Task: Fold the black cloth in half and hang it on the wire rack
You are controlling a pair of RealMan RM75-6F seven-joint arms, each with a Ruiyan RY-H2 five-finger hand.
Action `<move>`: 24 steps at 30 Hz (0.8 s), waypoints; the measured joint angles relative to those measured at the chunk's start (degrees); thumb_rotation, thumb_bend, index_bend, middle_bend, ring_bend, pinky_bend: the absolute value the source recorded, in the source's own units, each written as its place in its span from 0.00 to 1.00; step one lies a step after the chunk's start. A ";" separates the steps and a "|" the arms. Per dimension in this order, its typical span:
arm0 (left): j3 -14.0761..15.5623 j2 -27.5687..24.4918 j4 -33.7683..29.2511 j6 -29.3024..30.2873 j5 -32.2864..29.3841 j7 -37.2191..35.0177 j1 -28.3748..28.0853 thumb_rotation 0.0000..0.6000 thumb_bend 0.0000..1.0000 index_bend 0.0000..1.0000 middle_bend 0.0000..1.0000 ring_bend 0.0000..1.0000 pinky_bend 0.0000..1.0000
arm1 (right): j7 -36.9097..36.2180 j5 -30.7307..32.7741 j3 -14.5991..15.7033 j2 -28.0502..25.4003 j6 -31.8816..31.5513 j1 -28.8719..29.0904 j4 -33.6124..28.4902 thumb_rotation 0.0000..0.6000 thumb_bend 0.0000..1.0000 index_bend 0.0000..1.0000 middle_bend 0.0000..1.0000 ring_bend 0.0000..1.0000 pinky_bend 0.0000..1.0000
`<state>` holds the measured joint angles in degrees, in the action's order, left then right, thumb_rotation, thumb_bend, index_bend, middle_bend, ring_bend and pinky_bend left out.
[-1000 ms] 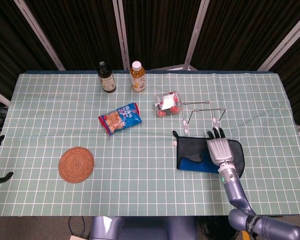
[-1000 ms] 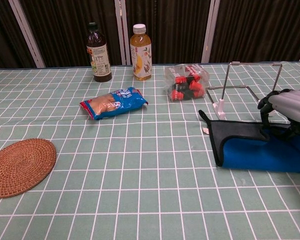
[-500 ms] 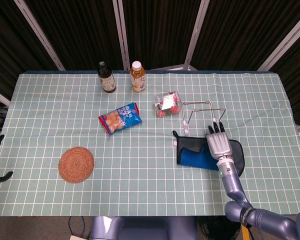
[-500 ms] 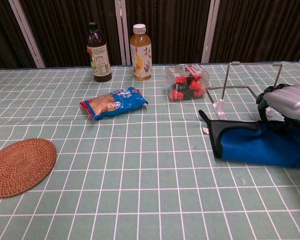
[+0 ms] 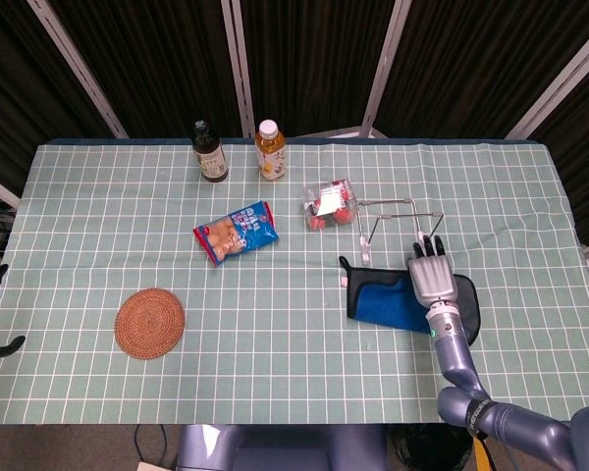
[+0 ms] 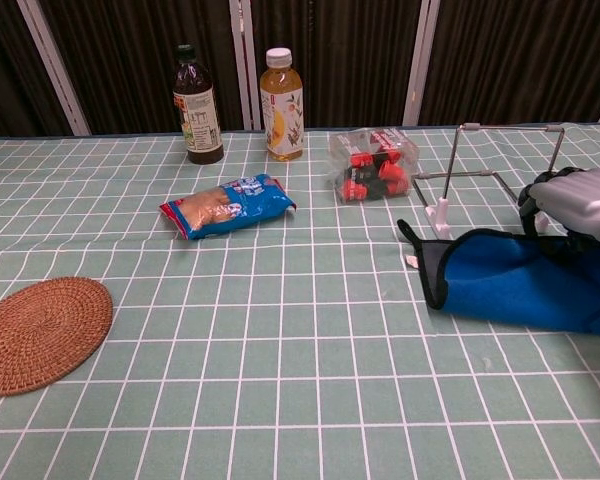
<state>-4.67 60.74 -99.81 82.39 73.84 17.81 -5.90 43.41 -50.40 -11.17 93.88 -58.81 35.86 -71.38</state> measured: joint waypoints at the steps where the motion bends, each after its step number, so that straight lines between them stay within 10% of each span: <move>1: 0.00 0.00 0.01 -0.02 -0.01 0.00 -0.02 1.00 0.00 0.00 0.00 0.00 0.00 | -0.08 0.06 0.04 0.02 0.03 0.03 0.04 1.00 0.40 0.63 0.14 0.00 0.00; 7: 0.04 0.02 0.01 -0.02 -0.06 -0.01 -0.06 1.00 0.00 0.00 0.00 0.00 0.00 | -2.00 -1.13 0.17 0.36 -0.76 -0.03 0.67 1.00 0.03 0.30 0.10 0.00 0.00; 24: 0.50 -0.56 -0.55 0.84 1.37 -1.09 0.33 1.00 0.00 0.00 0.00 0.00 0.00 | -12.32 -11.03 0.98 -7.51 -9.13 -4.59 -12.18 1.00 0.03 0.26 0.09 0.00 0.00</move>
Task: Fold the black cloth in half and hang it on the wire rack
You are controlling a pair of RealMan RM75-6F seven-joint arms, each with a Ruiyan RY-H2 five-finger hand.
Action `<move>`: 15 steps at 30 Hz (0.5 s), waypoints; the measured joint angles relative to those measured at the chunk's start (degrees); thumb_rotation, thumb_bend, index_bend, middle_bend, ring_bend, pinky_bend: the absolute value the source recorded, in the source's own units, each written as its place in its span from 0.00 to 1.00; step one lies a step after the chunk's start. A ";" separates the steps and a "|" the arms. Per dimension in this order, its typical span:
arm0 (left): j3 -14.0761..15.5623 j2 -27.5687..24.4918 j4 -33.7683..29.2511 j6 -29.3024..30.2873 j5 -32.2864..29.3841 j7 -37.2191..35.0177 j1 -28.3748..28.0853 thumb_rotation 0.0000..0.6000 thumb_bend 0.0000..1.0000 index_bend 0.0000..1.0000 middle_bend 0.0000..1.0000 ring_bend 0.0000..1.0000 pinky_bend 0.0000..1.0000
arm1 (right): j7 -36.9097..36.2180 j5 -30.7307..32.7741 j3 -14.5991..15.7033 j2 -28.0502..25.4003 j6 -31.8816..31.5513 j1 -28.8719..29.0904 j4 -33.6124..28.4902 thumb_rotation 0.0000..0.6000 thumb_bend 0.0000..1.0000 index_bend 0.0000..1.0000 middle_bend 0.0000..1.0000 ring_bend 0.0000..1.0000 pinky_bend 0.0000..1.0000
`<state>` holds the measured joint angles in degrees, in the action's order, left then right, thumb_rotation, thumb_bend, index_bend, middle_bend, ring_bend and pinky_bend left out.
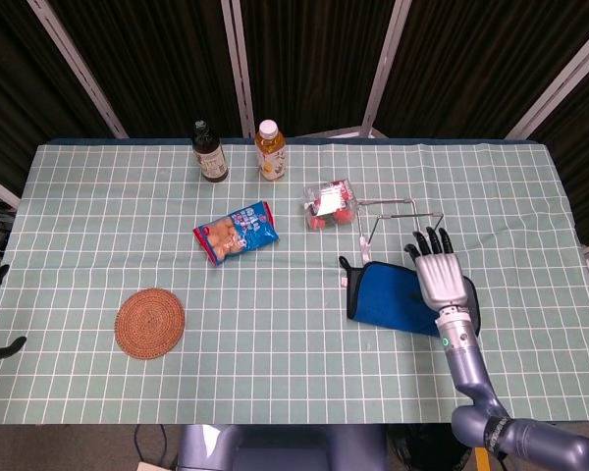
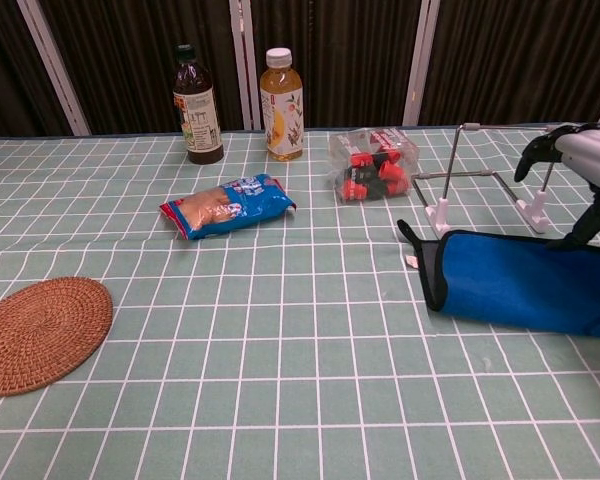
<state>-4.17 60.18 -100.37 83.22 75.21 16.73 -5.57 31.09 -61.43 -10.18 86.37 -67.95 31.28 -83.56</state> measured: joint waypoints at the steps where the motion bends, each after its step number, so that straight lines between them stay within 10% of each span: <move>1: 0.05 -0.05 -0.05 0.12 0.15 -0.05 0.06 1.00 0.00 0.00 0.00 0.00 0.00 | -0.85 -0.53 0.26 -1.31 -0.21 -0.53 -1.76 1.00 0.04 0.26 0.09 0.00 0.00; 7: 0.34 -0.19 -0.33 0.41 0.83 -0.15 0.24 1.00 0.00 0.00 0.00 0.00 0.00 | -8.83 -7.41 3.65 -9.94 -0.65 -3.86 -8.17 1.00 0.11 0.27 0.09 0.00 0.00; 15: 0.41 0.20 -0.46 0.35 0.74 0.93 0.14 1.00 0.00 0.00 0.00 0.00 0.00 | -19.08 -24.54 11.36 -14.67 -4.75 -7.91 -1.74 1.00 0.11 0.28 0.09 0.00 0.00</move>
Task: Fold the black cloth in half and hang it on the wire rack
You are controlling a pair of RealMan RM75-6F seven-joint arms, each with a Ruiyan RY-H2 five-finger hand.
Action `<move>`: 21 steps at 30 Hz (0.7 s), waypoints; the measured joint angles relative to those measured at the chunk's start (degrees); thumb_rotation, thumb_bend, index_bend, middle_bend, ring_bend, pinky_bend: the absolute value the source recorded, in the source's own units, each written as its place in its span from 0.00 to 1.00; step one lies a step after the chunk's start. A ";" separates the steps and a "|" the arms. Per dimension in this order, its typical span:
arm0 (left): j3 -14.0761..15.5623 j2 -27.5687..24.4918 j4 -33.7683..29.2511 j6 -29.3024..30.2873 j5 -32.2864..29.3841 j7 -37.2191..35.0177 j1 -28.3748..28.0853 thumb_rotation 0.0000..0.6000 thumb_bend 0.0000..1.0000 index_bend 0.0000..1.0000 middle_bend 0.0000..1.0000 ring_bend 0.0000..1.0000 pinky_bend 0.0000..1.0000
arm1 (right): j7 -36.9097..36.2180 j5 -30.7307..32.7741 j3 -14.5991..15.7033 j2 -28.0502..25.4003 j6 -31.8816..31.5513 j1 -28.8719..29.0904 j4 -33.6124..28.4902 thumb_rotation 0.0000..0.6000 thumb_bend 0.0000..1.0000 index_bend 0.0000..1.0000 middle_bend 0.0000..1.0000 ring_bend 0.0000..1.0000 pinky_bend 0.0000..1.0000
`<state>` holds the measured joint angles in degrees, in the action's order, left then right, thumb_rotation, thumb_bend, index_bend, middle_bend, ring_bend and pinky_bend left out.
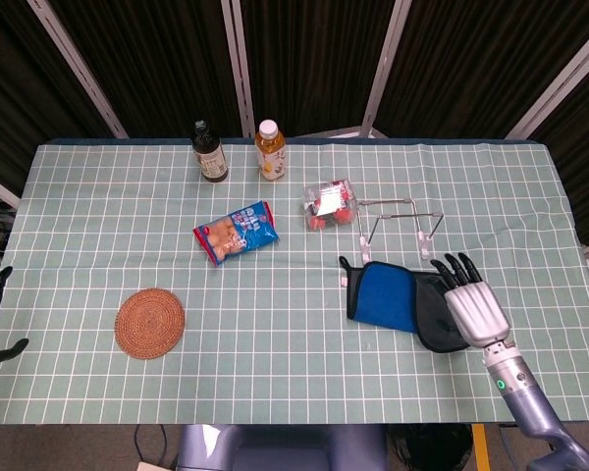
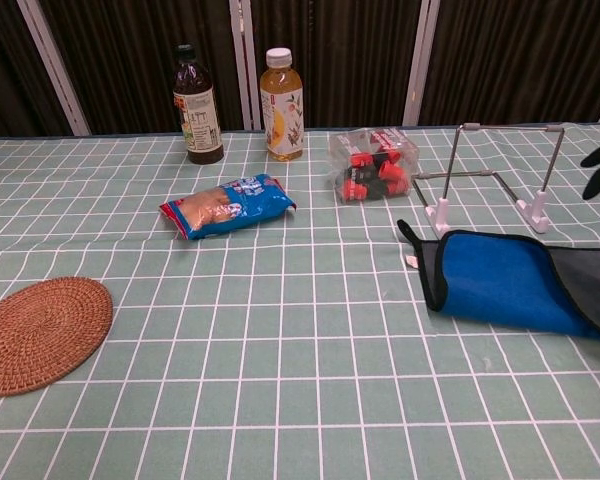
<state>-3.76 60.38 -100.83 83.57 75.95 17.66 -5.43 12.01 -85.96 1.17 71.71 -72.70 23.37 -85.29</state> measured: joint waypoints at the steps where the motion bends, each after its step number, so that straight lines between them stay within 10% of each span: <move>1: -0.01 0.06 0.02 -0.04 -0.07 0.12 -0.03 1.00 0.00 0.00 0.00 0.00 0.00 | -1.08 -1.65 0.86 -0.27 -0.65 -0.43 1.40 1.00 0.11 0.28 0.09 0.00 0.00; 9: -0.07 0.64 0.22 -0.65 -0.75 1.30 -0.38 1.00 0.00 0.00 0.00 0.00 0.00 | -7.29 -8.68 6.37 0.75 -5.14 -5.15 9.31 1.00 0.11 0.30 0.09 0.00 0.00; 21: -0.26 0.71 0.51 -0.79 -1.24 0.98 -0.49 1.00 0.00 0.00 0.00 0.00 0.00 | -8.68 -6.90 5.25 10.27 -5.33 -8.80 12.31 1.00 0.11 0.36 0.09 0.00 0.00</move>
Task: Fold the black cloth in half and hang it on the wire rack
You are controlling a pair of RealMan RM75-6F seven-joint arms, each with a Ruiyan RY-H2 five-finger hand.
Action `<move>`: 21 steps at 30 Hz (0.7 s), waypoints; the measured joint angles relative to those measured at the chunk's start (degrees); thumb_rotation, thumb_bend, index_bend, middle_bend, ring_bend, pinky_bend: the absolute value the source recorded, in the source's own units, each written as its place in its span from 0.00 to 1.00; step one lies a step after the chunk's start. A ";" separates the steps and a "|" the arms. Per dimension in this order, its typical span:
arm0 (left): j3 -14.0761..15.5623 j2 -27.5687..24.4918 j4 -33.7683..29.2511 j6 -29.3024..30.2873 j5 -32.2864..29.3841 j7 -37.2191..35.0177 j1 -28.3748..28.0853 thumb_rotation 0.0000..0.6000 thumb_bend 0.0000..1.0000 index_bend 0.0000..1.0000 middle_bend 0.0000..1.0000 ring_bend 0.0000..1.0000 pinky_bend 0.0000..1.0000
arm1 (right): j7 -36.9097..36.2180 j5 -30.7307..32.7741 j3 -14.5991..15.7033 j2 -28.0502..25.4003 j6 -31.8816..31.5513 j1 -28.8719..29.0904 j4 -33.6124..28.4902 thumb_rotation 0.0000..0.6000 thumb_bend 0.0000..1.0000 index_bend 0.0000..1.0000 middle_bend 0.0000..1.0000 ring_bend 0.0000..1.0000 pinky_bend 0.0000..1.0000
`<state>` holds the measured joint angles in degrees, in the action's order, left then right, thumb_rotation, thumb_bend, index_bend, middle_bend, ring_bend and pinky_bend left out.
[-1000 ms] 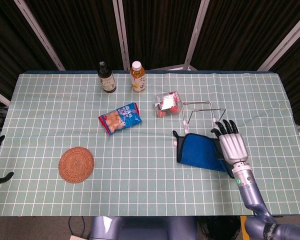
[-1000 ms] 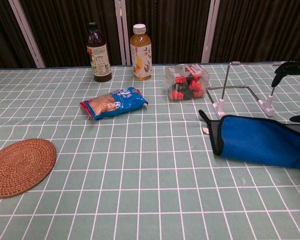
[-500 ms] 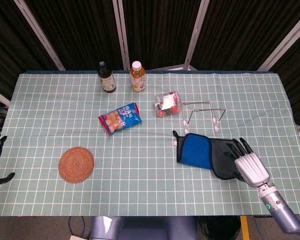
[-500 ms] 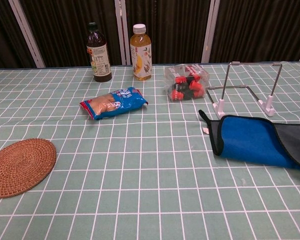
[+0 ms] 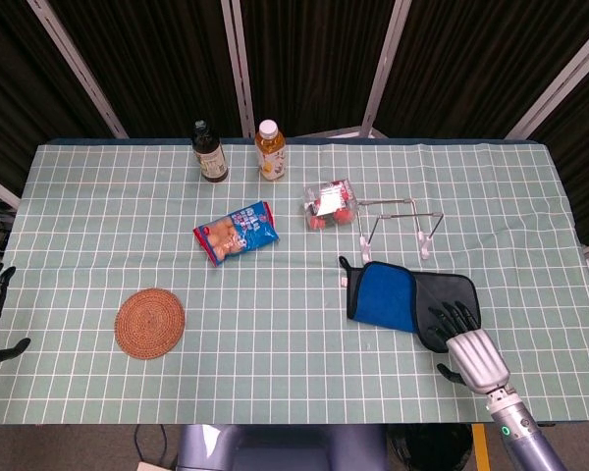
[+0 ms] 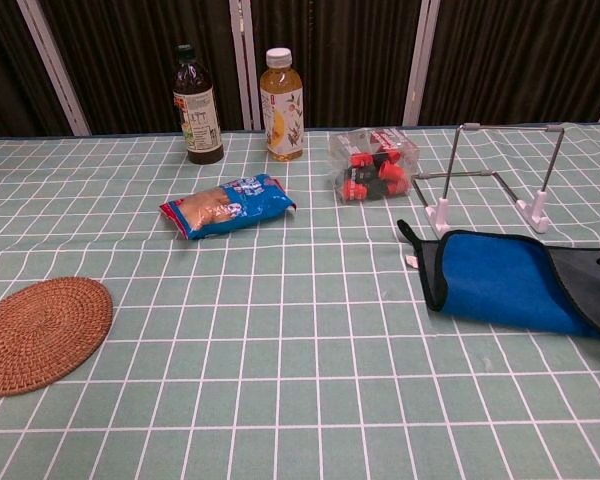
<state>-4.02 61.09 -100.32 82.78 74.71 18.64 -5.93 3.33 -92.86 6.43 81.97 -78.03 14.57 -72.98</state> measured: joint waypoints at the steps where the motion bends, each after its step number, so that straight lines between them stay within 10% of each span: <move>1: -0.03 -0.11 -0.09 0.20 0.12 -0.20 0.07 1.00 0.00 0.00 0.00 0.00 0.00 | 0.01 0.27 -0.27 0.45 0.19 -0.06 0.05 1.00 0.11 0.36 0.09 0.00 0.00; 21: -0.07 -0.81 -0.59 0.94 0.61 -1.12 0.53 1.00 0.00 0.00 0.00 0.00 0.00 | 2.23 5.08 -4.90 5.90 3.37 -0.01 0.72 1.00 0.15 0.44 0.10 0.00 0.00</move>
<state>-4.09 60.28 -100.91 83.72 75.31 17.52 -5.40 5.56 -87.79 1.53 87.87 -74.66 14.56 -72.26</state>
